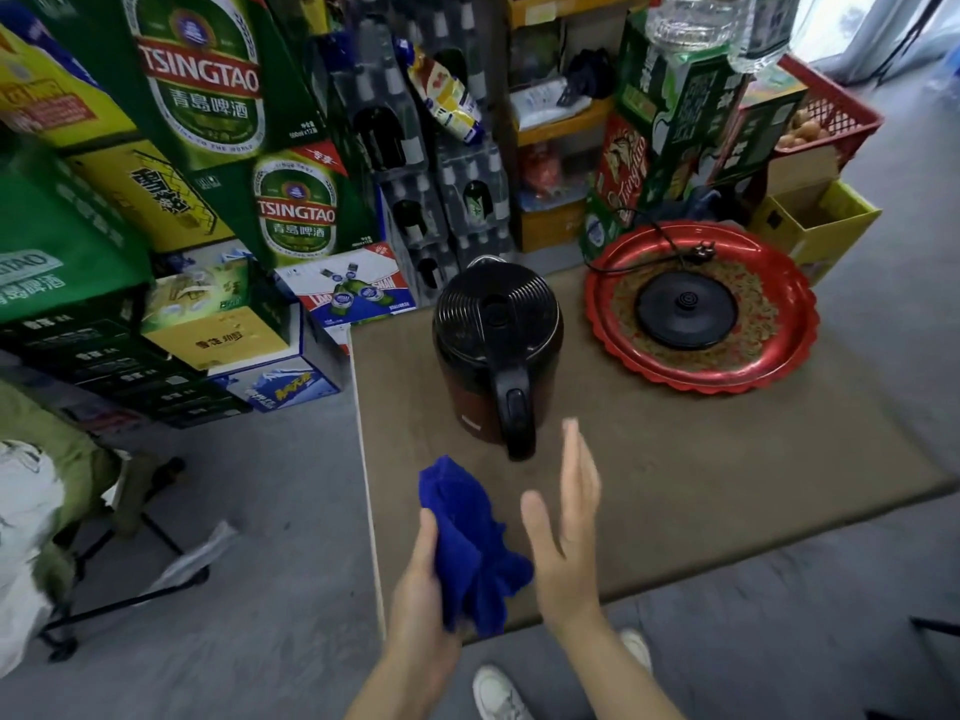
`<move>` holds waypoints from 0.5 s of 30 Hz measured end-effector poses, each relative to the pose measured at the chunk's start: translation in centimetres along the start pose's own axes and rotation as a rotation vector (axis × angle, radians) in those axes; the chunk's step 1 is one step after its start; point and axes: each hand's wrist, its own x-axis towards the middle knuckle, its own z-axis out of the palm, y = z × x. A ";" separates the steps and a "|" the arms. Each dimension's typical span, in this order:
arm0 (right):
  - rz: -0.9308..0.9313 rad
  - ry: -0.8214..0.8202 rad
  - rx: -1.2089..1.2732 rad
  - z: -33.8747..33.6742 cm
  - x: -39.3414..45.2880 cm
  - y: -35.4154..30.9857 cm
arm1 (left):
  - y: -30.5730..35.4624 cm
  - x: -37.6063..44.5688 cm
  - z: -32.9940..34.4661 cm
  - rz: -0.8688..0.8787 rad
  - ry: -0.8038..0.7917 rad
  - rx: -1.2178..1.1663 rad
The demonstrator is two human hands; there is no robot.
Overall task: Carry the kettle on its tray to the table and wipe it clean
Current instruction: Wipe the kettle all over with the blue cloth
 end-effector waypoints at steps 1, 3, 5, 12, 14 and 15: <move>0.112 -0.091 0.214 -0.5 -1.6 -1.0 | -0.5 -1.1 1.0 0.018 -0.007 0.048; 0.353 -0.150 0.644 -1.4 -3.1 -2.4 | -2.0 -2.3 3.0 0.058 -0.148 0.239; 0.655 -0.027 0.906 -2.3 -2.3 -2.2 | -2.3 -2.4 4.7 0.134 -0.111 0.426; 0.835 0.147 1.280 -6.8 3.4 0.3 | 6.7 0.9 9.7 0.987 0.259 0.978; 0.619 0.171 1.072 -5.6 6.1 -0.3 | 9.7 4.4 12.7 1.063 0.244 1.281; 0.475 0.175 0.907 -4.7 7.5 -0.8 | 10.7 6.3 14.1 1.032 0.265 1.423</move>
